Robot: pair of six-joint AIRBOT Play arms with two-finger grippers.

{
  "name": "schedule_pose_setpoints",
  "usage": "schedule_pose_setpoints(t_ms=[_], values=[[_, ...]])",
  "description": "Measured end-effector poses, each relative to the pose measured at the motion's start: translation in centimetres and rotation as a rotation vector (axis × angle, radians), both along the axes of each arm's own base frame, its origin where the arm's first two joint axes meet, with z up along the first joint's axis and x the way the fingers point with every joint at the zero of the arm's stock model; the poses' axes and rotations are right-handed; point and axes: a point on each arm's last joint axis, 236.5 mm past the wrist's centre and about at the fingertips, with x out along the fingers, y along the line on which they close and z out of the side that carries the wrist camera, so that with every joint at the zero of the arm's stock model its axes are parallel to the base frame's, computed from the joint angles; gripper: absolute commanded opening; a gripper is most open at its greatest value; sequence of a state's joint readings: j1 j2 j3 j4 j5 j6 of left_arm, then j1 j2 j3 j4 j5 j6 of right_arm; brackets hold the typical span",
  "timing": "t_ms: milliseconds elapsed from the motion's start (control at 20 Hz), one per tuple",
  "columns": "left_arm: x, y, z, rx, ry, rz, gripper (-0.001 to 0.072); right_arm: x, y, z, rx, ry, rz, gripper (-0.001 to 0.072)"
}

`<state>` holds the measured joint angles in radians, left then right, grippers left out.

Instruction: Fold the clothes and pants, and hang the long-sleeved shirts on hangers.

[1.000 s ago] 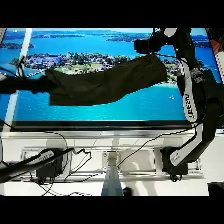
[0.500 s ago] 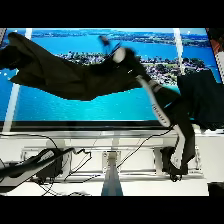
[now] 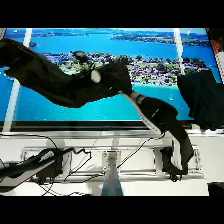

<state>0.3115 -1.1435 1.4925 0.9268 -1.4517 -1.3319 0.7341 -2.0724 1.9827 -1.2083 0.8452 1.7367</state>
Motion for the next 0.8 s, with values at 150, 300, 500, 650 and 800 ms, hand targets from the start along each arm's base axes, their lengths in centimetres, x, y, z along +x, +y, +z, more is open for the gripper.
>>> schedule_pose_setpoints(t_ms=[150,300,500,650,800], values=[[0.6,-3.3,-1.9,-0.014,0.051,-0.094,0.002,5.5,-9.7,0.1,-0.122,0.012,-0.107,0.0035],[1.4,-8.3,-4.7,-0.039,0.123,-0.195,0.0021,9.3,-20.1,1.4,-0.215,0.03,-0.193,0.0035],[3.4,-16.9,-8.1,-0.102,0.154,-0.269,0.0021,11.2,-31.0,3.7,-0.287,0.034,-0.253,0.0035],[4.5,-25.3,-9.8,-0.213,0.13,-0.305,0.02,11.7,-36.5,4.7,-0.311,0.038,-0.302,0.0035],[5.1,-32.0,-11.4,-0.287,0.091,-0.298,0.0705,11.8,-40.6,5.2,-0.324,0.048,-0.347,0.0035]])
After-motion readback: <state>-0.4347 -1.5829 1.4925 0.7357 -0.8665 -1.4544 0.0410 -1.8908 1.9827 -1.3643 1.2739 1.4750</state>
